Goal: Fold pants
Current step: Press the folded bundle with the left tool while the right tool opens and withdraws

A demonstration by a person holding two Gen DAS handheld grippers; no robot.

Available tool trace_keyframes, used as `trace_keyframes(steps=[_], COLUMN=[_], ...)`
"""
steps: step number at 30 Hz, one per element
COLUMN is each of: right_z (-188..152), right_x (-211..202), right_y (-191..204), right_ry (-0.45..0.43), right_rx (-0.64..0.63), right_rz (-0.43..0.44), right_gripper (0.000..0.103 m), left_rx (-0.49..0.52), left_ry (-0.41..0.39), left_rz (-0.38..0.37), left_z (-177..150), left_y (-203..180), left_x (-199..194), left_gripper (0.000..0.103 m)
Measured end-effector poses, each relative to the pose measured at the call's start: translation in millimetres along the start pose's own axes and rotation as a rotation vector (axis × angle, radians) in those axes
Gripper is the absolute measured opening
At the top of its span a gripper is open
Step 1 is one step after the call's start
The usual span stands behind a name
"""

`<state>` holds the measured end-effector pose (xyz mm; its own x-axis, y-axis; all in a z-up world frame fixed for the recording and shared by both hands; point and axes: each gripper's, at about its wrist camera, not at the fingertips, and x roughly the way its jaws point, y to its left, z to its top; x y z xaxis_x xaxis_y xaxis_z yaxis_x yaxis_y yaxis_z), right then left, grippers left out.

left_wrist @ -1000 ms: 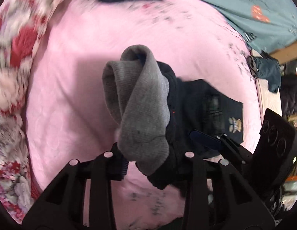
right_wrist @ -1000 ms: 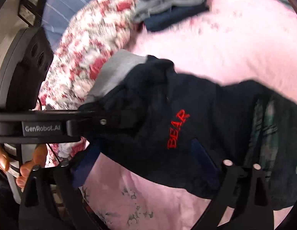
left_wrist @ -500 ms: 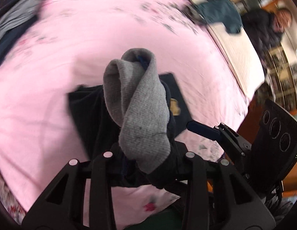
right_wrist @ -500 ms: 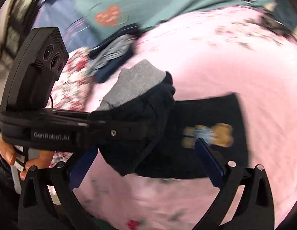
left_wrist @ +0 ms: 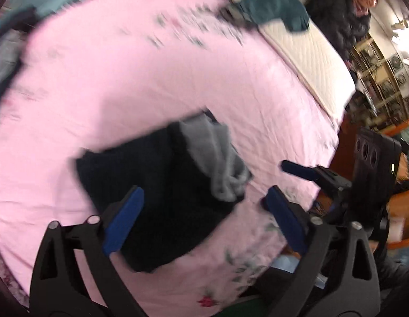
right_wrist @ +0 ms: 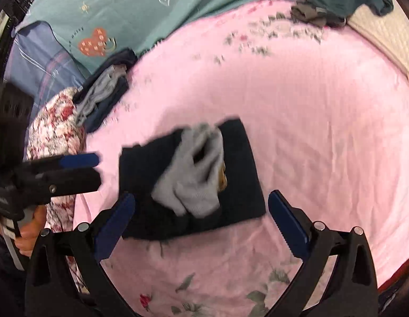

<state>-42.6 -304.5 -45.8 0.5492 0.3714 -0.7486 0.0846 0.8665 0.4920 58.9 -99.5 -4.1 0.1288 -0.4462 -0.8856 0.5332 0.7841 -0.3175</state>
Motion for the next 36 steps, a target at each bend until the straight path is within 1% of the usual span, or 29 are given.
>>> trace_keyframes(steps=[1,2,4,5,6,7,8,9,10,11,12,13,14,16,17,18,20,22,23,24,25,26,28,29,32,33,35,36], right_z=[3.3,7.0,11.9,13.0,12.6,11.1,9.0,7.3,5.6,5.6,8.8,15.0,20.7,28.3,30.4,30.7,28.1,14.7,11.1,7.0,6.6,8.3,15.0,17.6,31.2,38.2,47.8,53.3], right_x=[3.6,8.8,21.5,29.5,40.8,49.9,59.5,70.8,82.4,86.7,84.9,73.6,57.6,26.3,16.8,15.4,29.8,64.2,69.7,73.1,74.0,70.7,54.2,47.6,23.7,22.6,32.6,43.6], right_y=[0.3,4.6,14.3,20.2,27.2,32.0,35.4,37.7,33.6,27.5,21.3,16.9,15.9,15.1,11.4,3.9,-17.7,-48.0,-50.3,-50.9,-50.1,-48.1,-43.3,-41.7,-35.7,-32.9,-28.3,-25.2], right_ry=[0.006,0.019,0.037,0.052,0.072,0.093,0.117,0.148,0.188,0.210,0.213,0.196,0.158,0.095,0.081,0.086,0.118,0.196,0.176,0.155,0.164,0.166,0.157,0.140,0.058,0.040,0.032,0.053], right_rx=[0.003,0.004,-0.002,-0.009,-0.039,-0.070,-0.098,-0.119,-0.117,-0.096,-0.066,-0.053,-0.063,-0.113,-0.133,-0.142,-0.119,-0.082,-0.082,-0.101,-0.109,-0.112,-0.116,-0.121,-0.138,-0.136,-0.134,-0.133], right_rz=[0.008,0.021,0.058,0.067,0.059,0.022,-0.022,-0.054,-0.089,-0.097,-0.077,-0.041,-0.009,0.039,0.045,0.040,-0.016,-0.042,-0.045,-0.112,-0.137,-0.129,-0.113,-0.104,-0.040,-0.028,-0.029,-0.036], right_gripper=[0.102,0.102,0.102,0.102,0.102,0.102,0.092,0.062,0.047,0.032,0.026,0.024,0.022,0.022,0.022,0.022,0.022,0.029,0.052,0.078,0.088,0.088,0.087,0.087,0.087,0.087,0.087,0.080], left_rx=[-0.013,-0.032,-0.074,-0.112,-0.158,-0.190,-0.235,-0.265,-0.299,-0.323,-0.334,-0.343,-0.346,-0.340,-0.338,-0.341,-0.356,-0.356,-0.353,-0.343,-0.329,-0.317,-0.322,-0.330,-0.326,-0.324,-0.324,-0.324], left_ry=[-0.026,-0.042,-0.030,-0.009,0.015,0.030,0.058,0.077,0.096,0.105,0.107,0.105,0.101,0.089,0.086,0.080,0.071,0.079,0.083,0.088,0.093,0.096,0.102,0.111,0.113,0.114,0.123,0.125], left_rz=[0.061,0.162,0.300,0.352,0.373,0.373,0.367,0.359,0.345,0.332,0.327,0.323,0.321,0.317,0.315,0.305,0.261,0.242,0.243,0.250,0.262,0.285,0.292,0.293,0.301,0.299,0.293,0.296], left_z=[-3.3,-9.4,-20.9,-28.4,-37.2,-43.1,-52.6,-59.5,-67.0,-72.8,-78.5,-82.4,-84.4,-86.8,-87.1,-87.4,-84.9,-82.2,-81.2,-80.7,-81.3,-81.6,-80.4,-79.4,-77.9,-78.2,-79.3,-80.0], left_y=[9.0,21.6,40.9,53.6,66.6,75.3,85.7,94.5,100.5,103.0,105.3,105.8,106.1,104.8,104.8,102.3,97.0,93.6,90.8,85.9,82.0,80.1,80.4,80.3,77.5,76.0,73.2,71.5], left_x=[-7.4,-9.3,-1.1,6.0,14.0,19.7,28.2,31.8,37.2,41.5,41.7,42.2,41.4,39.2,38.6,38.8,42.0,49.5,52.8,59.4,64.8,69.5,68.7,66.7,60.5,59.9,60.8,62.0], left_gripper=[0.099,0.099,0.099,0.099,0.099,0.099,0.099,0.099,0.099,0.099,0.099,0.099,0.099,0.099,0.099,0.099,0.099,0.100,0.100,0.101,0.101,0.101,0.101,0.101,0.101,0.101,0.101,0.101])
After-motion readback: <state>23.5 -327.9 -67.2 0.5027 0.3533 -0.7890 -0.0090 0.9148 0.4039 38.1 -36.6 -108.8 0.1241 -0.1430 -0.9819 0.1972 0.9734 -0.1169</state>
